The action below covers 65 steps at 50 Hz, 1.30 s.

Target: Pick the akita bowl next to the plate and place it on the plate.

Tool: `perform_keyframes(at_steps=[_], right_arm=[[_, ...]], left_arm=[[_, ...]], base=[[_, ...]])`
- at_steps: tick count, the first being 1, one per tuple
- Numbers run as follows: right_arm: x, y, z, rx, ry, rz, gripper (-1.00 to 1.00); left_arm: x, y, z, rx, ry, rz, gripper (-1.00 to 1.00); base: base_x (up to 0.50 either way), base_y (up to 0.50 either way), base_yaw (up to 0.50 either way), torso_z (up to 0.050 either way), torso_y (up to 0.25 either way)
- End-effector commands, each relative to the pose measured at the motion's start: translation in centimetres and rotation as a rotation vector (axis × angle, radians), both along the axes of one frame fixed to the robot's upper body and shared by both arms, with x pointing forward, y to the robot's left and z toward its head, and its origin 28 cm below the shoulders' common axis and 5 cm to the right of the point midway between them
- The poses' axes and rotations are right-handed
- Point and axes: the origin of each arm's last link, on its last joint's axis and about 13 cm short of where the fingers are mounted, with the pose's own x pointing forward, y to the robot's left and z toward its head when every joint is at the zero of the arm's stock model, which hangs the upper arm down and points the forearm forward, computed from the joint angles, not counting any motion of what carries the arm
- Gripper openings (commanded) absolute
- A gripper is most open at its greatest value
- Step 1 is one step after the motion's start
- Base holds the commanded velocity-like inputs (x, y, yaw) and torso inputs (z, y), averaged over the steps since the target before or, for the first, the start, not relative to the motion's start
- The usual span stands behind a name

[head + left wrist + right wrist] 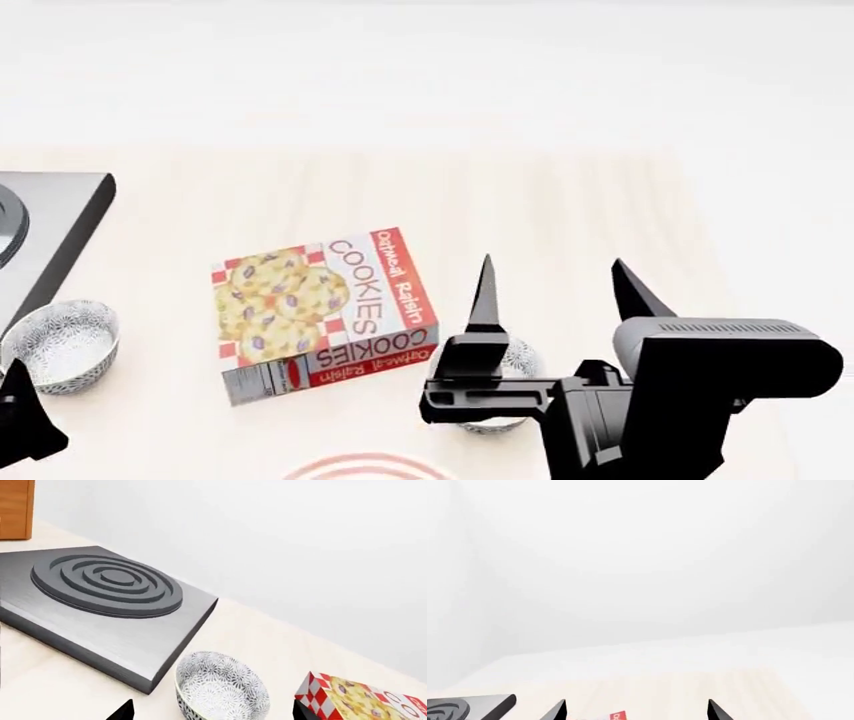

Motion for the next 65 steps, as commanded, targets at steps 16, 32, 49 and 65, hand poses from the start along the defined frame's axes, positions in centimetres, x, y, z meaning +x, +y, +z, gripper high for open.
perform_keyframes(at_steps=[16,32,49,65], right_arm=[[0.0,0.0,-0.1,-0.005,0.008,-0.002,1.00],[5.1,-1.8,1.3,-0.132,0.203,-0.105,1.00],[11.9,-2.5,2.7,-0.222,0.372,-0.136,1.00],[16.4,-2.1,3.7,-0.175,0.522,-0.128,1.00]], left_arm=[[-0.1,0.0,0.1,-0.001,0.001,-0.002,1.00],[-0.1,0.0,0.1,-0.007,0.005,0.002,1.00],[0.0,0.0,0.0,-0.008,0.007,0.002,1.00],[0.0,0.1,0.0,-0.010,0.008,0.003,1.00]], base=[[0.50,0.00,0.00,0.000,0.001],[0.01,0.00,0.00,0.000,0.000],[0.00,0.00,0.00,0.000,0.000],[0.00,0.00,0.00,0.000,0.000]])
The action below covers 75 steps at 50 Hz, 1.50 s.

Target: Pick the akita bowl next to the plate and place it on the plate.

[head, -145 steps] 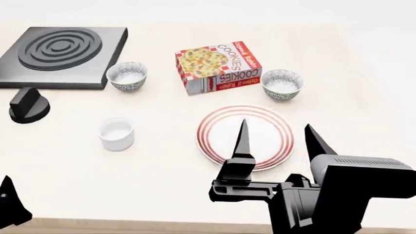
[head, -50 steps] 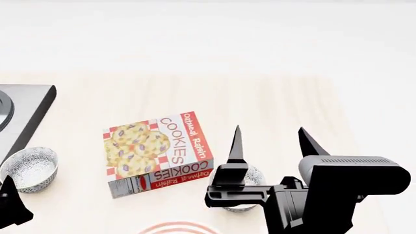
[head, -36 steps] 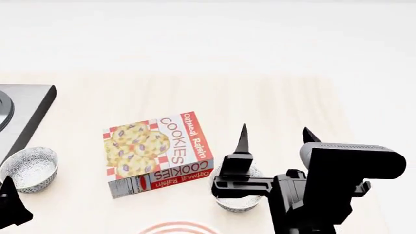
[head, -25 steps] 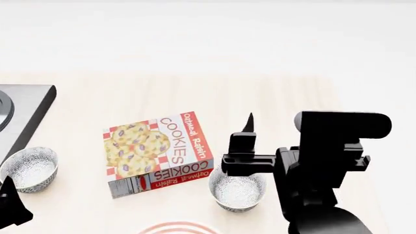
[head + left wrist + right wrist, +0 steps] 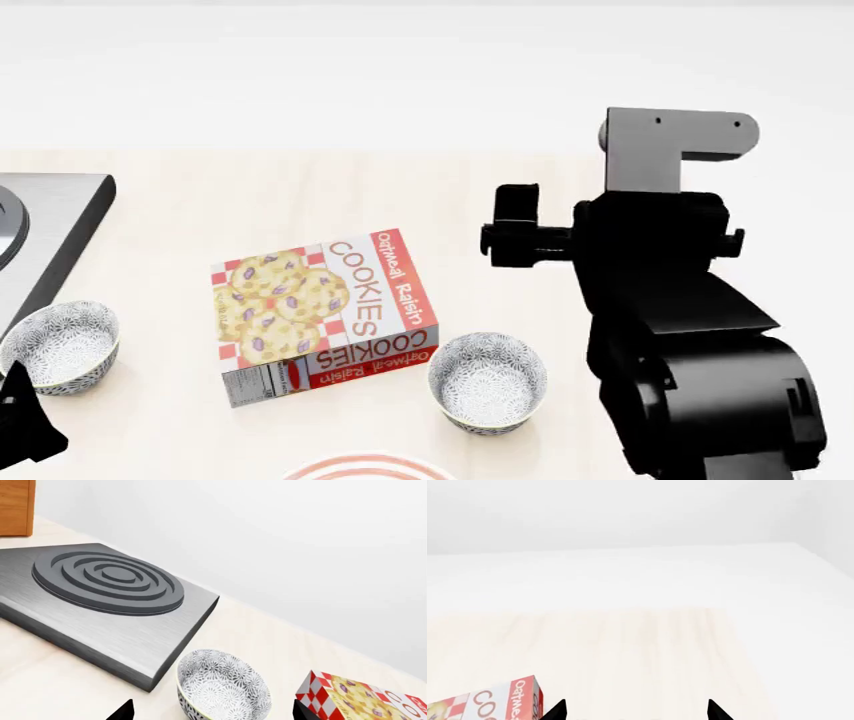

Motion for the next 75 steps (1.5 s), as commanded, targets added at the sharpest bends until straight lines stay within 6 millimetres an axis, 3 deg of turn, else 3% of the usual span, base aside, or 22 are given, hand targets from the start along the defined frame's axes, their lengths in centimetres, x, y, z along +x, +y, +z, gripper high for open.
perform_keyframes(at_steps=[1,11,24,65,75], right_arm=[[2.7,0.2,0.7,0.001,0.149,0.003,1.00],[4.2,0.6,0.1,0.032,0.289,-0.007,1.00],[3.3,0.6,-1.1,0.089,0.463,0.012,1.00],[1.8,1.1,-5.0,0.123,0.622,0.046,1.00],[1.7,0.8,-5.1,0.155,0.626,0.027,1.00]], left_arm=[[0.0,0.0,0.1,-0.002,0.001,0.001,1.00],[0.0,0.0,0.0,-0.003,0.001,0.001,1.00],[0.0,0.0,0.0,-0.003,0.001,0.002,1.00],[0.0,0.0,0.1,-0.007,0.004,0.004,1.00],[-0.1,0.0,0.1,-0.006,0.004,0.005,1.00]], base=[[0.00,0.00,0.00,0.000,0.000],[0.00,0.00,0.00,0.000,0.000],[0.00,0.00,0.00,0.000,0.000],[0.00,0.00,0.00,0.000,0.000],[0.00,0.00,0.00,0.000,0.000]])
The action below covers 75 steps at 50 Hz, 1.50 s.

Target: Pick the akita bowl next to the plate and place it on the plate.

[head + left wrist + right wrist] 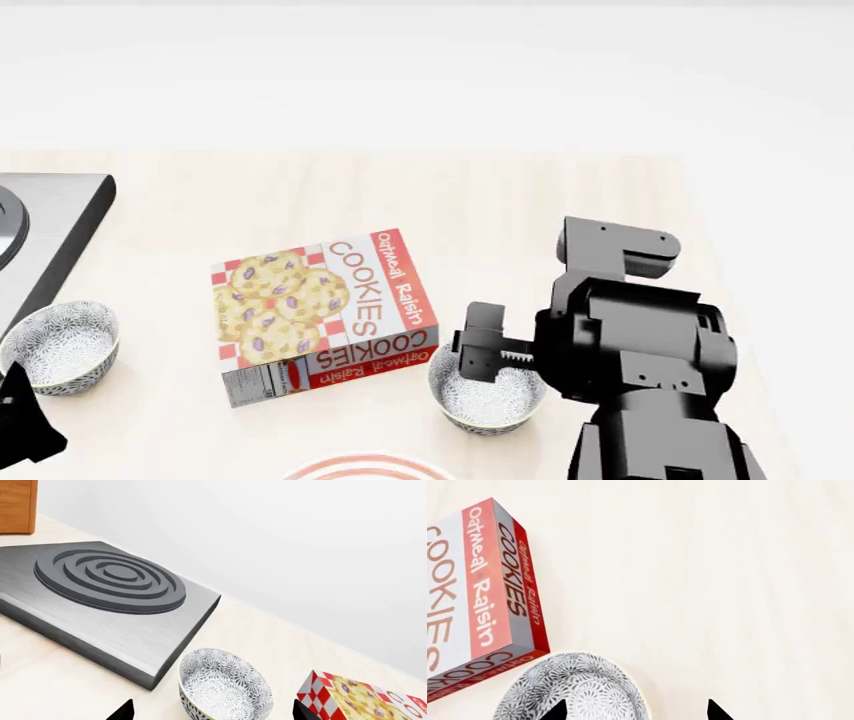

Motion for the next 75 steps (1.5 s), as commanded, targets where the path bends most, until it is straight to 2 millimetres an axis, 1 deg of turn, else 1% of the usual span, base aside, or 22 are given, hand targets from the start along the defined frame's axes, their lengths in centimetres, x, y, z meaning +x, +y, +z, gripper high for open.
perform_keyframes(at_steps=[1,24,52,67,68,69,75], right_arm=[[-0.2,-0.2,-0.5,0.026,0.020,-0.020,1.00],[-0.7,-0.3,-1.4,0.094,0.055,-0.036,1.00],[-1.1,-0.2,-2.3,0.098,0.087,-0.013,1.00],[-1.2,-0.3,-2.4,0.097,0.092,-0.020,1.00],[-1.0,-0.3,-2.4,0.087,0.076,-0.021,-1.00],[-1.0,-0.3,-2.3,0.091,0.081,-0.045,-1.00],[-1.0,-0.4,-2.2,0.090,0.079,-0.039,-1.00]], left_arm=[[0.0,0.0,0.1,0.001,0.000,0.001,1.00],[0.0,0.0,0.0,0.000,0.001,0.002,1.00],[0.0,0.0,0.0,-0.001,0.001,0.001,1.00],[0.0,0.0,-0.1,-0.001,0.001,0.001,1.00],[0.0,0.0,-0.1,-0.001,0.001,0.001,1.00],[0.0,0.0,-0.1,-0.001,0.001,0.001,1.00],[-0.1,0.0,0.1,-0.001,0.001,0.001,1.00]], base=[[0.00,0.00,0.00,0.000,0.000],[0.00,0.00,0.00,0.000,0.000],[0.00,0.00,0.00,0.000,0.000],[0.00,0.00,0.00,0.000,0.000],[0.00,0.00,0.00,0.000,0.000],[0.00,0.00,0.00,0.000,0.000],[0.00,0.00,0.00,0.000,0.000]])
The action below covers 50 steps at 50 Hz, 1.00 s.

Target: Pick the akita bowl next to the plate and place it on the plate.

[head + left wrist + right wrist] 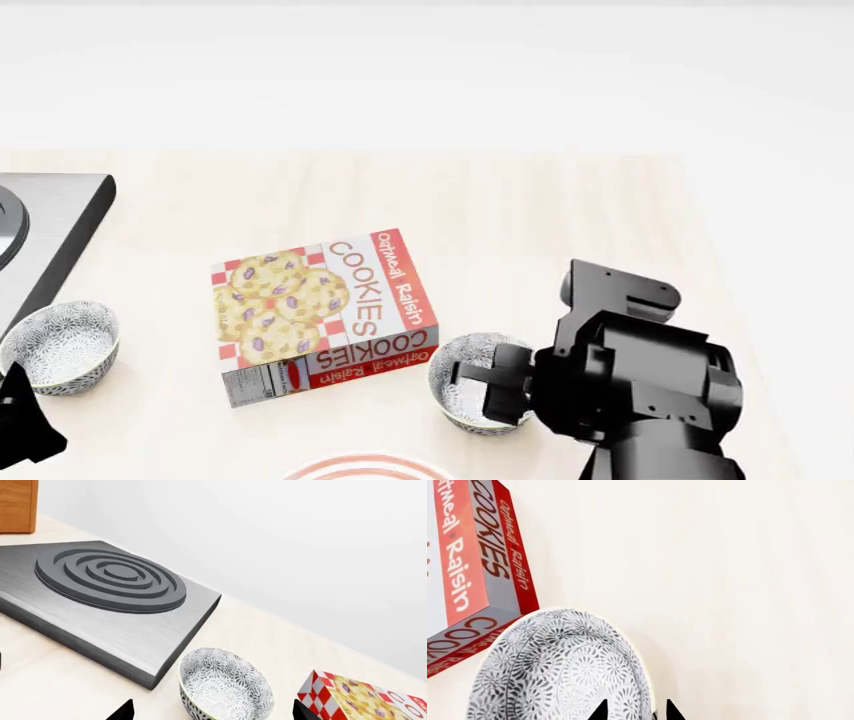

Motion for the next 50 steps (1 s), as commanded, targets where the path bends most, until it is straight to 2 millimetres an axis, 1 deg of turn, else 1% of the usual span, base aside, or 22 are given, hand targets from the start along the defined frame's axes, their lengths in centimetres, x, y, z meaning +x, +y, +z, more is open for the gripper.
perform_keyframes(at_steps=[1,7,9,11,20,21,22,26,28,33,34,40,41,43,48,50], right_arm=[[0.0,-0.1,0.0,-0.006,-0.006,-0.009,-1.00],[0.5,-0.1,0.3,-0.036,-0.069,-0.006,-1.00],[0.9,-0.3,0.7,-0.057,-0.124,-0.044,-1.00],[1.3,-0.4,1.0,-0.085,-0.172,-0.039,-1.00],[1.9,-1.1,1.9,-0.102,-0.273,-0.056,-1.00],[1.5,-1.1,1.9,-0.093,-0.273,-0.045,-1.00],[1.2,-1.1,2.6,-0.092,-0.305,-0.046,-1.00],[-0.4,-1.2,4.4,-0.080,-0.341,-0.017,-1.00],[-0.9,-1.2,5.4,-0.084,-0.366,-0.013,-1.00],[-1.6,-1.2,6.5,-0.108,-0.384,-0.028,-1.00],[-1.8,-1.1,7.0,-0.107,-0.391,-0.027,-1.00],[-2.8,-0.9,8.2,-0.119,-0.402,-0.024,-1.00],[-3.0,-0.8,8.5,-0.089,-0.395,-0.019,-1.00],[-3.4,-0.7,8.5,-0.105,-0.396,-0.008,-1.00],[-5.0,-0.6,9.6,-0.046,-0.369,0.019,-1.00],[-5.0,-0.5,9.4,-0.028,-0.349,0.038,-1.00]], left_arm=[[-0.1,0.0,0.1,-0.001,0.000,0.000,1.00],[0.0,0.0,-0.1,-0.001,0.000,0.000,1.00],[0.0,0.0,0.1,-0.001,0.000,0.000,1.00],[0.0,0.0,0.1,-0.001,0.000,0.000,1.00],[0.0,0.0,0.0,-0.004,0.001,0.001,1.00],[0.0,0.0,0.0,-0.004,0.002,0.001,1.00],[0.0,0.0,0.1,-0.004,0.002,0.001,1.00],[0.0,0.0,0.1,-0.005,0.003,0.002,1.00],[0.0,0.0,0.0,-0.006,0.003,0.002,1.00],[0.0,0.0,0.1,-0.007,0.004,0.003,1.00],[0.0,0.0,0.1,-0.007,0.005,0.003,1.00],[0.0,0.0,0.1,-0.009,0.005,0.004,1.00],[0.0,0.0,0.1,-0.009,0.005,0.004,1.00],[0.0,0.0,0.1,-0.009,0.005,0.003,1.00],[0.0,0.0,0.1,-0.007,0.003,0.003,1.00],[0.0,0.0,0.0,-0.006,0.003,0.003,1.00]], base=[[0.00,0.00,0.00,0.000,0.000],[0.00,0.00,0.00,0.000,0.000],[0.00,0.00,0.00,0.000,0.000],[0.00,0.00,0.00,0.000,0.000],[0.00,0.00,0.00,0.000,0.000],[0.00,0.00,0.00,0.000,0.000],[0.00,0.00,0.00,0.000,0.000],[0.00,0.00,0.00,0.000,0.000],[0.00,0.00,0.00,0.000,0.000],[0.00,0.00,0.00,0.000,0.002],[0.00,0.00,0.00,0.000,0.000],[0.00,0.00,0.00,0.000,0.000],[0.00,0.00,0.00,0.000,0.000],[0.00,0.00,0.00,0.000,0.000],[0.00,0.00,0.00,0.000,0.000],[0.00,0.00,0.00,0.000,0.000]])
